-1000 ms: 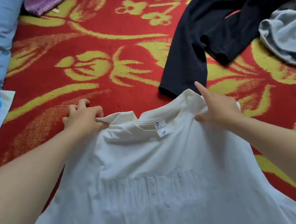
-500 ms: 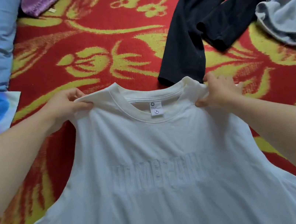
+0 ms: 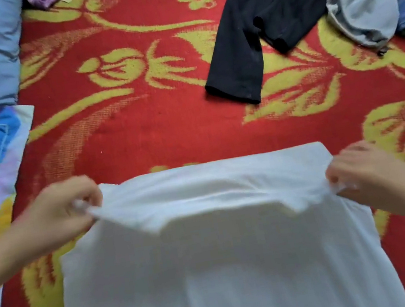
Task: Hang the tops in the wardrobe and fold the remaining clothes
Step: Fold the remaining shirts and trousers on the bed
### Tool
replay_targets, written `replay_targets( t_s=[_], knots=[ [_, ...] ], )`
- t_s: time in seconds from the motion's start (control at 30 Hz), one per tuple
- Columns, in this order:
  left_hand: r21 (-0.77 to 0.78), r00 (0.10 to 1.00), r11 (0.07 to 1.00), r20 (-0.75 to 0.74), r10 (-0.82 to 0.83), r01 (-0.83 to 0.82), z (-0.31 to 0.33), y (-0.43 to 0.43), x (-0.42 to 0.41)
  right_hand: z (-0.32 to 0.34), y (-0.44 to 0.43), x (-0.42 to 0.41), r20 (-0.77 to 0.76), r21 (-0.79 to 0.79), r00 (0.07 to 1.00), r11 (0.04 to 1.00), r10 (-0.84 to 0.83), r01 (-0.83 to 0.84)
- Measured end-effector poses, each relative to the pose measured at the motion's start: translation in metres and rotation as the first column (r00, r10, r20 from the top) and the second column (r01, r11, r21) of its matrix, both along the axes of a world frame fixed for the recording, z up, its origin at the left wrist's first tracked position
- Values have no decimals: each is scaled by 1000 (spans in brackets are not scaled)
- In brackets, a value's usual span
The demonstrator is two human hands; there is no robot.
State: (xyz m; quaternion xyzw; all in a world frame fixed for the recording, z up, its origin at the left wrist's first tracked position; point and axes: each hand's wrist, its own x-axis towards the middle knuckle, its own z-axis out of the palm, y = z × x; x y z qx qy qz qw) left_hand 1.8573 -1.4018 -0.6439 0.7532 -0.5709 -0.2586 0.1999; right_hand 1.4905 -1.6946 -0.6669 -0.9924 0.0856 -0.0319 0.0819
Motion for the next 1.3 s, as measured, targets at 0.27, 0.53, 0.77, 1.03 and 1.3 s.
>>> replay_targets(
  t_s=[0.27, 0.53, 0.77, 1.03, 1.3],
  knots=[
    [416, 834, 896, 432, -343, 154, -84, 80, -74, -52, 65, -37, -506, -119, 863, 990, 3, -73],
    [216, 813, 937, 572, 106, -274, -64, -9, -53, -38, 35, 33, -323, -215, 861, 917, -392, 337],
    [347, 809, 819, 544, 221, -457, -67, -23, -33, -40, 26, 28, -421, -255, 729, 842, -540, 476],
    [98, 945, 965, 250, 211, -242, -26, 8, -19, -9, 29, -7, -352, 26, 788, 837, -505, 547],
    [-26, 957, 999, 284, 52, -47, 10, 71, -47, 12, 72, -72, 150, -118, 963, 963, -225, 243]
  ],
)
